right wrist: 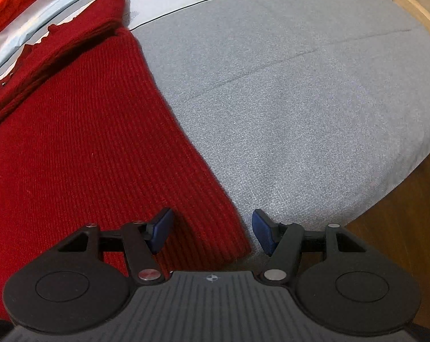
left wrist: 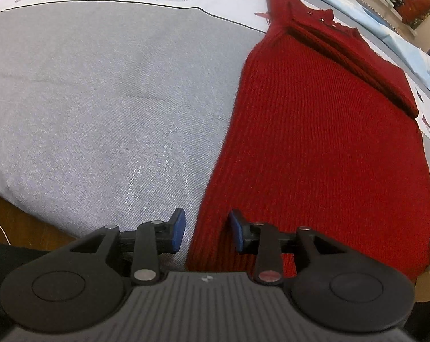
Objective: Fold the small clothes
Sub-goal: 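Smooth the long folded sweater strip with both grippers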
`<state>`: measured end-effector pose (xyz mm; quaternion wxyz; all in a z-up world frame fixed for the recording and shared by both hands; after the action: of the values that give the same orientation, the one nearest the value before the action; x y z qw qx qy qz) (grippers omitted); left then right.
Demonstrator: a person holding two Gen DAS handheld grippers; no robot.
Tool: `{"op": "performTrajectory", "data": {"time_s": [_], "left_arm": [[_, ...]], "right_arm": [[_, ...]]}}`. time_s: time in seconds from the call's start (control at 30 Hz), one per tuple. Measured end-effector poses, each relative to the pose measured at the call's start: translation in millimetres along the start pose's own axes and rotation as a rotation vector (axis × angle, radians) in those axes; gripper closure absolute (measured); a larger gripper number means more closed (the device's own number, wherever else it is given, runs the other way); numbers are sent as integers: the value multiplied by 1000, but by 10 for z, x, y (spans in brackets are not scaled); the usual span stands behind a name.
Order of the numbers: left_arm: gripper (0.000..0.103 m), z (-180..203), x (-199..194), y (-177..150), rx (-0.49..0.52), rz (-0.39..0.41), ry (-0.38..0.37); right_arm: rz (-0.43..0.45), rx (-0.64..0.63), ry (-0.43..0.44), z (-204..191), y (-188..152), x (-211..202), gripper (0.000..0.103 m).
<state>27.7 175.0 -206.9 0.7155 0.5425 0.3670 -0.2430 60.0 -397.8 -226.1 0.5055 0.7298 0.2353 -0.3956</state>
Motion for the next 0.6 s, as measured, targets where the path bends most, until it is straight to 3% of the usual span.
{"op": "performTrajectory", "data": {"time_s": [0.1,0.23,0.5,0.6], "left_arm": [[64,27,38,9,11,-1,0],[64,67,96,23,20,-3,0],[64,119,114,7,48,4,-3],[70,150,107,-4,59,9,-12]], "right_arm": [[3,-14,2,-36,-9,-2,40],[2,-24,28,-69,53,0,52],[-10,-9,68,-37,48,-40,66],[-12,-10,80,-45,48,-47,74]]}}
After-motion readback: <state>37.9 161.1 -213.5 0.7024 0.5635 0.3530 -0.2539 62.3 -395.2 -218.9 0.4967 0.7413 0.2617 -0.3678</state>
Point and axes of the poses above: each gripper's, at about its wrist camera, not at the fingertips, and x roughly the way its jaws point, z to its right, y to its top, the point moved 8 cm from there along x, roughly the way its jaws point, and after that the axes turned 15 degrees about z, right-handed, at the moved point
